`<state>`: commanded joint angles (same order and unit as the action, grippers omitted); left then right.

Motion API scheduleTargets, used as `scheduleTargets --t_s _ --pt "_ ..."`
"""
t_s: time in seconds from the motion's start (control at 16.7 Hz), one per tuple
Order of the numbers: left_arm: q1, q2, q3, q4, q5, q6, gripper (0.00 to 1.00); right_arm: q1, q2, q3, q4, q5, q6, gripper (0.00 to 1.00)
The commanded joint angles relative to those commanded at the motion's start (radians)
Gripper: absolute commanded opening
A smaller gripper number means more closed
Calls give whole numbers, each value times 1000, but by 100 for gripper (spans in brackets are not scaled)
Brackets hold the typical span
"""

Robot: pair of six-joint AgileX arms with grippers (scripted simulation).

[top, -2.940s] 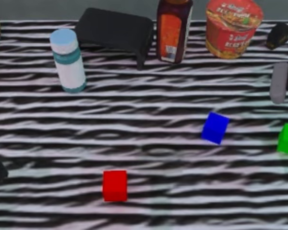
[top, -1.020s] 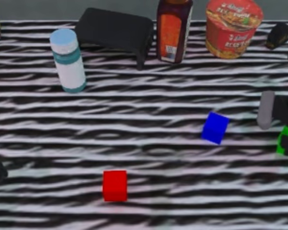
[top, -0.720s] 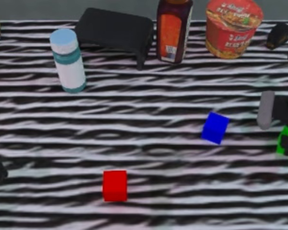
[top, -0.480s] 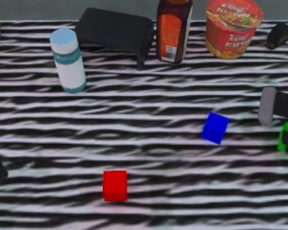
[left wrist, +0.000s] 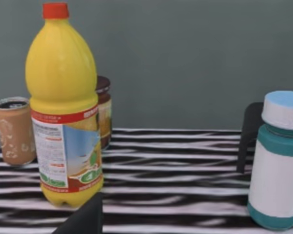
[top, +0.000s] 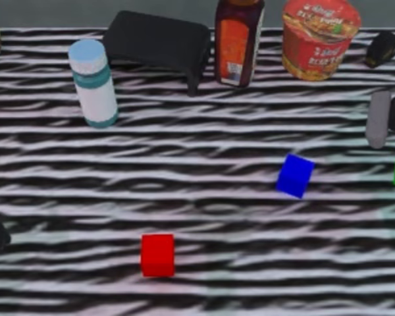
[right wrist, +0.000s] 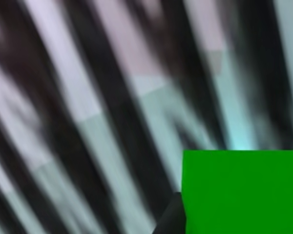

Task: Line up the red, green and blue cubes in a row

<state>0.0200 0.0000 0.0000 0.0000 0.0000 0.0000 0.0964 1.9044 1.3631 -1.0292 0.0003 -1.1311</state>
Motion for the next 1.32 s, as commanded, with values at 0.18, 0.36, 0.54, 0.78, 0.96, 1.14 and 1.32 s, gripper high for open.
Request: scheduleTargets --t_s 0.18,0.36,0.54,0.78,0.96,1.14,1.32 --pt "0 0 0 0 0 0 100 -5 4 -3 2 0 2 0" --pt "0 0 0 0 0 0 100 32 16 17 -7 0 20 0" --pt "0 0 0 0 0 0 100 158 49 75 -35 0 86 0" --pt "0 0 0 0 0 0 100 398 101 168 -85 -3 225 0" --pt "0 0 0 0 0 0 100 599 140 239 -123 -5 333 0" --pt "0 0 0 0 0 0 100 746 159 292 -146 -5 424 0" --pt "0 0 0 0 0 0 100 801 163 314 -153 -3 466 0"
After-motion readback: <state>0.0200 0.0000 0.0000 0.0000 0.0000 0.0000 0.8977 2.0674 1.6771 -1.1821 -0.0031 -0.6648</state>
